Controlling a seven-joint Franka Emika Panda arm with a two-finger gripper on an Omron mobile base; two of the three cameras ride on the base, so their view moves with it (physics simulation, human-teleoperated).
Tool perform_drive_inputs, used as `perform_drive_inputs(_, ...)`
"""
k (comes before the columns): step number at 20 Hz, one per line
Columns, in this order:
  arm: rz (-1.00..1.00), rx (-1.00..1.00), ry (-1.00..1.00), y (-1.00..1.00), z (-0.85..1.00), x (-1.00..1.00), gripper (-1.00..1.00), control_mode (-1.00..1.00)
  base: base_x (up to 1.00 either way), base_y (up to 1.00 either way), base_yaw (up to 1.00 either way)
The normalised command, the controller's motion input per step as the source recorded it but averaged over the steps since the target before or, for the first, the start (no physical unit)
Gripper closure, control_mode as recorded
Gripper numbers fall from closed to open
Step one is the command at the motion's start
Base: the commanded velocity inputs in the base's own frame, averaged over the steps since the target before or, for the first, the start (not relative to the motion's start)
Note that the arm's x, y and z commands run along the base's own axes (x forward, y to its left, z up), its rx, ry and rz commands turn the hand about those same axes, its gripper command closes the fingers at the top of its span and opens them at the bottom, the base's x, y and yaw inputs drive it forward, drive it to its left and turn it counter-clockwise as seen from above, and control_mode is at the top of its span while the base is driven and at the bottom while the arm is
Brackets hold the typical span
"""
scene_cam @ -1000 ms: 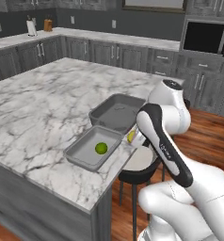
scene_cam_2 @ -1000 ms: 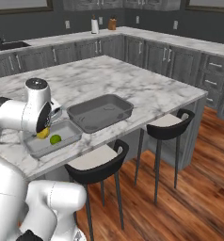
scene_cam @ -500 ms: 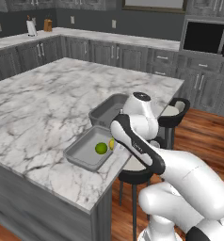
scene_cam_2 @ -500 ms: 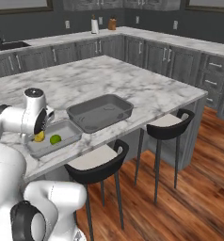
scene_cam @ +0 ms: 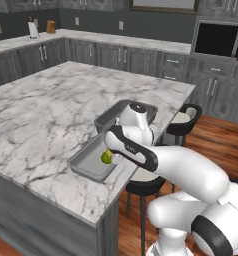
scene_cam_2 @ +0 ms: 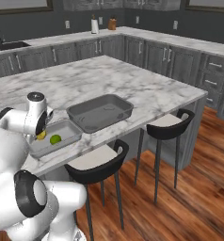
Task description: Place the cold items (lemon and lime) from the fridge in one tupperware on the dining counter. Place the warm items (hot dog and kebab skewer) in the stove area in another tupperware.
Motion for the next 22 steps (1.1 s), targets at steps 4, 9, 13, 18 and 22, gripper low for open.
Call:
perform_drive_inputs(4, 0.04, 0.0, -0.09, 0.38, -0.47, 0.29, 1.0, -1.0, 0.0, 0.0, 0.0)
perform_drive_inputs(9, 0.04, 0.0, -0.01, 0.45, -0.42, 0.29, 1.0, -1.0, 0.0, 0.0, 0.0)
perform_drive_inputs(13, 0.04, 0.0, 0.0, 0.37, -0.29, 0.35, 1.0, -1.0, 0.0, 0.0, 0.0)
perform_drive_inputs(18, 0.02, 0.0, -0.02, 0.07, -0.02, 0.17, -1.0, -1.0, 0.0, 0.0, 0.0)
perform_drive_inputs(22, 0.0, 0.0, -0.07, 0.0, 0.0, 0.18, -1.0, -1.0, 0.0, 0.0, 0.0)
